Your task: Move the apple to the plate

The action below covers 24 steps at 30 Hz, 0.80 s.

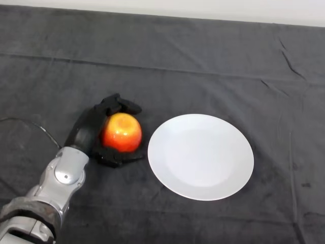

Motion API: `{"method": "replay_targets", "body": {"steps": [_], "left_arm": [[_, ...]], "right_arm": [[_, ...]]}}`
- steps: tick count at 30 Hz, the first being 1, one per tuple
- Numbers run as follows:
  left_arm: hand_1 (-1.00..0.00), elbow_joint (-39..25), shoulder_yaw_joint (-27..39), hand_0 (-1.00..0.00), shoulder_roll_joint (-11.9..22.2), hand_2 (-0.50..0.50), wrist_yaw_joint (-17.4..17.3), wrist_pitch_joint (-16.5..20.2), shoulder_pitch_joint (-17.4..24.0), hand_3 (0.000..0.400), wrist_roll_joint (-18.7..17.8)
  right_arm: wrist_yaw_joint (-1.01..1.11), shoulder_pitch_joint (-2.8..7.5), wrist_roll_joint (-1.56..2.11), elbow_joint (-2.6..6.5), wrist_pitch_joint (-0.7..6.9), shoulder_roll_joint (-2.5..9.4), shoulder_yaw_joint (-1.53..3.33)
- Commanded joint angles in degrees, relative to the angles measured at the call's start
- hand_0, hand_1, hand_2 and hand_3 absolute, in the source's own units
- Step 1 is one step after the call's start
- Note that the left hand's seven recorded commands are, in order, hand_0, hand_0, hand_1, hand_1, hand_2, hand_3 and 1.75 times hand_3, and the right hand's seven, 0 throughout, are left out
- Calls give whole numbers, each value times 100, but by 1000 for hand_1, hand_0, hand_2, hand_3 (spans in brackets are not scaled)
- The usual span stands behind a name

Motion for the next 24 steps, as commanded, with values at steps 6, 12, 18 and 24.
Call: {"method": "replay_targets", "body": {"steps": [6,12,18,24], "left_arm": [[-1000,-705,-195,-1000,-67,0,366,97,-226,400,255],[-1000,-1330,-455,-1000,-206,0,485,111,-29,400,386],[-1000,-1851,-807,-1000,-302,0,487,161,125,400,422],[-1000,-2192,-1255,-1000,-372,0,483,226,217,400,379]], "right_arm": [[-48,642,97,462,339,872,-65],[-47,643,99,459,341,873,-64],[-47,643,102,455,344,874,-61],[-47,643,105,452,346,875,-58]]}}
